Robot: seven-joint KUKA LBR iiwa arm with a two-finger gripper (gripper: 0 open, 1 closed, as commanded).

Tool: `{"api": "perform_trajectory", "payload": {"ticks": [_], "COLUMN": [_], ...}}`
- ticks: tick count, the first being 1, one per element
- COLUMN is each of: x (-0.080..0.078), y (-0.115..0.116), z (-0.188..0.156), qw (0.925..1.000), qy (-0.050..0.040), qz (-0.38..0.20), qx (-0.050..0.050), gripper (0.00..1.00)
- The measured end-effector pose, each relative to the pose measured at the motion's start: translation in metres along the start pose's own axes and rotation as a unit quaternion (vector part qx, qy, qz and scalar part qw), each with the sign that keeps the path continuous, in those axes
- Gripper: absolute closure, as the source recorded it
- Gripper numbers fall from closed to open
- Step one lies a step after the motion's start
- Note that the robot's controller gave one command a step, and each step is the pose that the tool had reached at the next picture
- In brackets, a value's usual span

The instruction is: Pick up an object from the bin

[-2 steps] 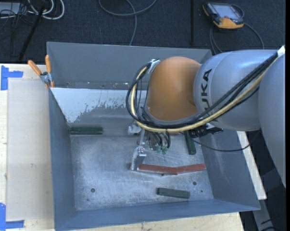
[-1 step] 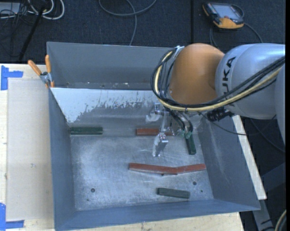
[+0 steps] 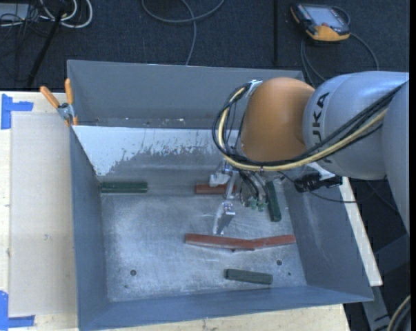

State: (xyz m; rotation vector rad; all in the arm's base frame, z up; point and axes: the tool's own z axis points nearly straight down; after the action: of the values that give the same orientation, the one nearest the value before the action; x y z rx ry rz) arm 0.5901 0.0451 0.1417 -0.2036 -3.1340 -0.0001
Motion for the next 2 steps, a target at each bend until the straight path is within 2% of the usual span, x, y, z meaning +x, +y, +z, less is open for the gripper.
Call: {"api": "perform_trajectory", "payload": {"ticks": [1,2], "x": [0.0374,0.0338], "y": [-0.0362,-0.0355], "z": [0.0703,0.0638], "qw": [0.9999,0.9999], "qy": [-0.0016,-0.0046], "qz": [-0.015,-0.011], "qx": [0.0,-0.001], "gripper": [0.0,1.0]}}
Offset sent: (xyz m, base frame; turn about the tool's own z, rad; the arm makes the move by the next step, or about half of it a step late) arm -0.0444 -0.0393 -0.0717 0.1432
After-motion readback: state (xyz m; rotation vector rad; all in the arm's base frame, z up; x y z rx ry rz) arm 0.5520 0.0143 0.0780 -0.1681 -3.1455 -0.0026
